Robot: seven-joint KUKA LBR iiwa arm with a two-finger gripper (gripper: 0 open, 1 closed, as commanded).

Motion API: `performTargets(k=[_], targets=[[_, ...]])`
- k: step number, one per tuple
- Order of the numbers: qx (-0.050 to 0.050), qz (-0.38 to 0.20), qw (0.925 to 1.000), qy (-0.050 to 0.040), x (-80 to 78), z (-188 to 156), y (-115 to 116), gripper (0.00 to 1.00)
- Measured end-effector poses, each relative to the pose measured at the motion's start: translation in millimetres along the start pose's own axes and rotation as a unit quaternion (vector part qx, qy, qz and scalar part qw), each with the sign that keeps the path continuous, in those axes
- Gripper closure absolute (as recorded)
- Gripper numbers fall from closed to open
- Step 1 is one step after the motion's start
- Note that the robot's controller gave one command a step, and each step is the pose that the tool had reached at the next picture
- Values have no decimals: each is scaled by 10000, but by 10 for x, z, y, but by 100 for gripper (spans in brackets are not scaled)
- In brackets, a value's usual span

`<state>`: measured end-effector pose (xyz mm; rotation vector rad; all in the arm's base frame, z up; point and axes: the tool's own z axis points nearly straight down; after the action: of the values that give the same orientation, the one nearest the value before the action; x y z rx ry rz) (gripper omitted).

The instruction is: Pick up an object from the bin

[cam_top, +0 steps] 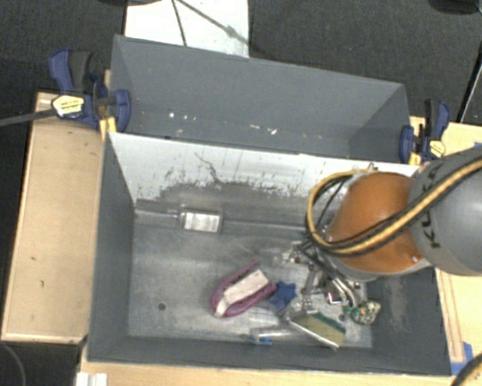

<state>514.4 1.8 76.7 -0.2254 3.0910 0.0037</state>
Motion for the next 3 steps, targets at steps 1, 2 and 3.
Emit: performTargets(k=[1,2,3], targets=[[10,-238,9997,30,-27,-57,418,0],[-6,-222,9996,146,35,-24,414,100],[-9,-208,9996,172,-41,-436,511,100]])
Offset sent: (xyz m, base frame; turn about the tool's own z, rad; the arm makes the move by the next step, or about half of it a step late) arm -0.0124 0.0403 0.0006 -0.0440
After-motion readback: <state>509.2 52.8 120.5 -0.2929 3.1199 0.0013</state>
